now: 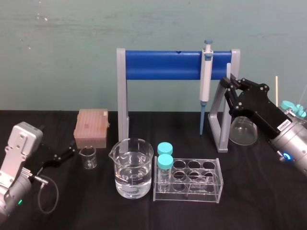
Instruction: Pick up the stirring rod with one hand, then place it down.
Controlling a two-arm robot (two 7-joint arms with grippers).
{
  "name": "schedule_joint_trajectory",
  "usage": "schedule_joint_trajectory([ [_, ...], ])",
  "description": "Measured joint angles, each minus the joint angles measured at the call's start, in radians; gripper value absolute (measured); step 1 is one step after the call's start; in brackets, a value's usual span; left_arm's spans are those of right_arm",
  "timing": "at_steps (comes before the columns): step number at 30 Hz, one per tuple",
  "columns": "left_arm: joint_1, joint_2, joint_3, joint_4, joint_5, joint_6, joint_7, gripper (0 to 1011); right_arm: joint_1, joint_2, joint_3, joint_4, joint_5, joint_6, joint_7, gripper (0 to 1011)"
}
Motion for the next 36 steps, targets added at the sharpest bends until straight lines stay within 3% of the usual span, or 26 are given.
schedule_joint_trajectory([
  [10, 0.0, 0.0, 0.0, 0.0, 0.0, 0.0, 0.0, 1000, 0.004, -0.001, -0.001, 0.006, 0.001, -0.001, 0.002, 70],
  [14, 0.0, 0.0, 0.0, 0.0, 0.0, 0.0, 0.0, 1000, 0.003, 0.0, -0.003, 0.006, 0.03, 0.002, 0.032, 70],
  [17, 0.0, 0.0, 0.0, 0.0, 0.0, 0.0, 0.0, 1000, -0.001, 0.008, -0.013, 0.012, 0.145, 0.016, 0.143, 69],
  [21, 0.0, 0.0, 0.0, 0.0, 0.0, 0.0, 0.0, 1000, -0.004, 0.014, -0.031, 0.025, 0.248, 0.026, 0.262, 70],
  [23, 0.0, 0.0, 0.0, 0.0, 0.0, 0.0, 0.0, 1000, -0.005, 0.019, -0.042, 0.034, 0.276, 0.03, 0.298, 70],
  [28, 0.0, 0.0, 0.0, 0.0, 0.0, 0.0, 0.0, 1000, -0.002, 0.03, -0.07, 0.061, 0.283, 0.022, 0.331, 70],
  [36, 0.0, 0.0, 0.0, 0.0, 0.0, 0.0, 0.0, 1000, 0.027, 0.04, -0.118, 0.12, 0.228, -0.034, 0.337, 70],
])
